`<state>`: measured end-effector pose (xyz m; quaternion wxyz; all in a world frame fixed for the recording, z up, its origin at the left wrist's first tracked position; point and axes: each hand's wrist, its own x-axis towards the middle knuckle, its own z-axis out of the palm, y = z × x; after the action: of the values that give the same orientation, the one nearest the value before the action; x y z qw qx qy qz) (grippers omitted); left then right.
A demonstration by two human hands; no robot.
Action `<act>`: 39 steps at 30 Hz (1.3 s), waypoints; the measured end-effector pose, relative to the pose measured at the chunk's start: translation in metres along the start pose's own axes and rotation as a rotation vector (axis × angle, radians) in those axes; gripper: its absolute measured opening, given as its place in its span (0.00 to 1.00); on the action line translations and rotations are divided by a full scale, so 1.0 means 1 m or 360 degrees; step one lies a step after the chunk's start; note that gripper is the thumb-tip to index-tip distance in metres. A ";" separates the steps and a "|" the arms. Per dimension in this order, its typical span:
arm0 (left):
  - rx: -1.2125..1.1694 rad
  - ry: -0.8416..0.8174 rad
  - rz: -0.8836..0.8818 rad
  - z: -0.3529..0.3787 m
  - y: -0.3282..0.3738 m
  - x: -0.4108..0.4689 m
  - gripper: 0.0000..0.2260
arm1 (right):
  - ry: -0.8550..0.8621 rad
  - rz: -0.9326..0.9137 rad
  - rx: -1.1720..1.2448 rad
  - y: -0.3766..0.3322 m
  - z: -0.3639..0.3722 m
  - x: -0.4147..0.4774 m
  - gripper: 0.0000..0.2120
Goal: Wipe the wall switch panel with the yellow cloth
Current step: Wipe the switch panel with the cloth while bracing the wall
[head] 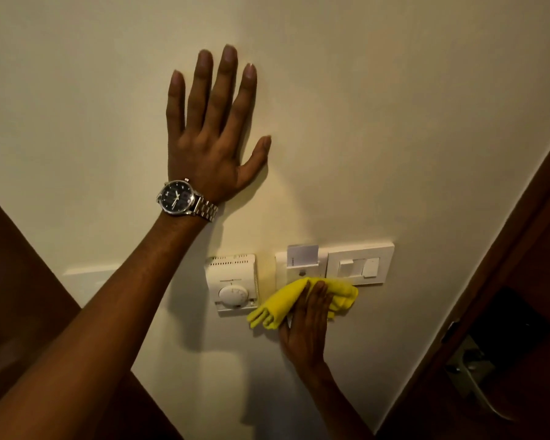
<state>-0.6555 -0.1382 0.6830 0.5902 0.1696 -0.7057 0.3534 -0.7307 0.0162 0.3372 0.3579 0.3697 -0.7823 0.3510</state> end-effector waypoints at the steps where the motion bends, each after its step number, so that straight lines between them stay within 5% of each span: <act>1: 0.0014 0.0000 0.0005 0.001 -0.001 0.000 0.33 | 0.0027 -0.0028 0.0005 -0.001 0.001 0.007 0.34; 7: 0.0007 -0.0005 0.0000 -0.003 -0.001 0.001 0.33 | 0.0041 -0.0403 -0.0121 0.016 -0.001 -0.003 0.30; 17: 0.0005 -0.0034 0.0023 0.000 0.003 -0.007 0.33 | 0.0003 -0.0571 0.0229 0.021 -0.024 0.021 0.35; 25: 0.0026 -0.0004 0.0028 0.002 -0.001 0.000 0.34 | -0.0114 -0.0589 0.0378 0.034 -0.026 0.023 0.48; 32: 0.0046 0.0016 0.0027 0.003 -0.001 0.002 0.34 | -0.0041 -0.0499 0.0484 0.023 -0.025 0.039 0.51; 39: 0.0051 -0.0008 0.0026 0.000 0.000 0.001 0.33 | -0.0131 -0.0746 0.0457 0.044 -0.032 0.030 0.48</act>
<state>-0.6559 -0.1380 0.6837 0.5828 0.1741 -0.7027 0.3690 -0.7717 0.0534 0.3656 0.3413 0.6014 -0.6316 0.3505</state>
